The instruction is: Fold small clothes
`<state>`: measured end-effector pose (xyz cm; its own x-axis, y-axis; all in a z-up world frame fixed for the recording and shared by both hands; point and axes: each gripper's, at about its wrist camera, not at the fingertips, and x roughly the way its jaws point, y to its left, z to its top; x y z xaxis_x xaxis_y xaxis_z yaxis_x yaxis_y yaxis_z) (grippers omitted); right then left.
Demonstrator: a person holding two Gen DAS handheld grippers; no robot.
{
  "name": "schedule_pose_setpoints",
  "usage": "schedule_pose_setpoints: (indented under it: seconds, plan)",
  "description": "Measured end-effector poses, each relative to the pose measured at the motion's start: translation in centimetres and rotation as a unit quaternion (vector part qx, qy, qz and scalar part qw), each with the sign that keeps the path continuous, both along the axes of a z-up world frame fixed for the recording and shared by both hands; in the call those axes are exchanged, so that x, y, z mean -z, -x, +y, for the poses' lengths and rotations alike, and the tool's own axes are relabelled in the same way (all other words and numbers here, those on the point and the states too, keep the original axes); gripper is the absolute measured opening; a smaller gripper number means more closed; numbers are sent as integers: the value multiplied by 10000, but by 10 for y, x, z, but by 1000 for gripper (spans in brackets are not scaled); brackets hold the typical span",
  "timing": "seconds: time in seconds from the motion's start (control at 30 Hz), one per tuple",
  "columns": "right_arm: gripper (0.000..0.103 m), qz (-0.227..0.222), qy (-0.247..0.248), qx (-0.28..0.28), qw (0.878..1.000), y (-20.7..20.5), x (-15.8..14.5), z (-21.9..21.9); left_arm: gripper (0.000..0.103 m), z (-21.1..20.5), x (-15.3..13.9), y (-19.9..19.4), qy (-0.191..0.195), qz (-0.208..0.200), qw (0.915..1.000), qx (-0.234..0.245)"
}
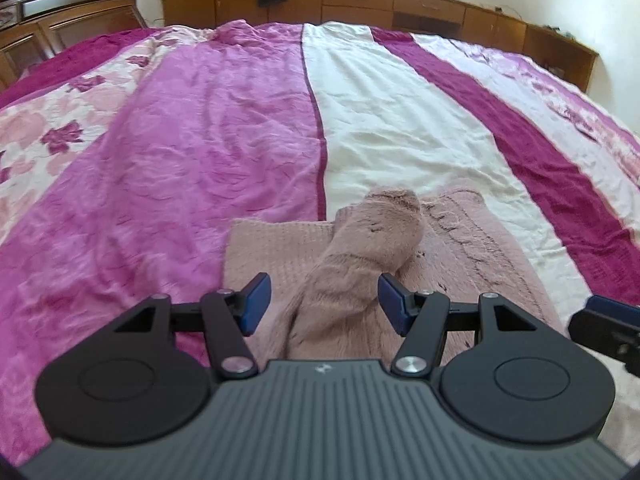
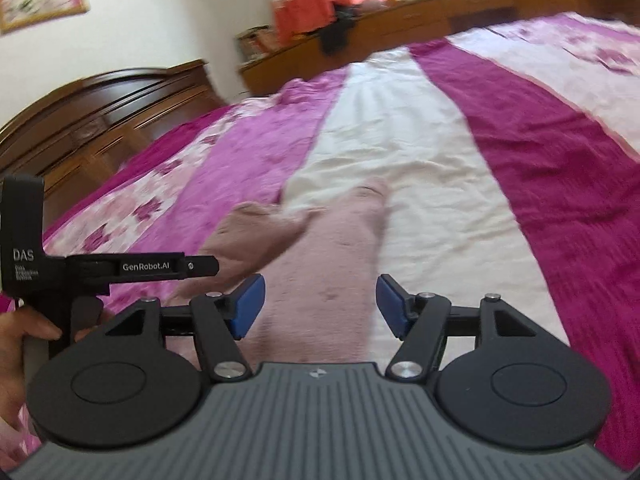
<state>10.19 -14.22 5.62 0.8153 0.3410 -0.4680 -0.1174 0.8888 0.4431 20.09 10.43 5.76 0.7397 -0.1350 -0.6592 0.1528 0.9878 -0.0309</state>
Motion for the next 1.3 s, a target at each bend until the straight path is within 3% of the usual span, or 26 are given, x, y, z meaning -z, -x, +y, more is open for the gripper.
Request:
schedule_pose_setpoints:
  seconds: [0.23,0.3,0.4,0.53,0.63,0.73,0.8,0.87,1.07,1.3]
  plan:
    - [70,243,-311,75,9992,-9,22,-6,59,-6,25,-25,220,192,9996,30]
    - [70,236,-383,50,9990,-10,24,-5,19,-6,28,-24,240,74,9997,-77]
    - [70,193,-440,-67,9988,-11,24,0,18,5,25,-22,554,-8,9979,-329]
    - [70,54,-462,-414,9981,-9,21,12,18,28,6,-6,842,-412,9935,-645]
    - [70,-53,-235,-615,9978,-8,20,30,19,44,9,-13,832,-182,9931,-801]
    - [71,-169,105,-680,9975,-6,20,45,26,55,22,-22,712,26,9914,-1096]
    - [72,-216,238,-732,9968,-5,20,49,44,60,27,-22,596,-14,9905,-1240]
    - [72,-204,233,-747,9967,-5,21,48,50,65,29,-18,631,-31,9890,-1335]
    - [72,-124,61,-693,9975,-5,23,42,47,72,19,5,899,119,9893,-1145]
    - [72,-123,65,-620,9980,0,23,44,48,69,2,60,1244,382,9883,-794]
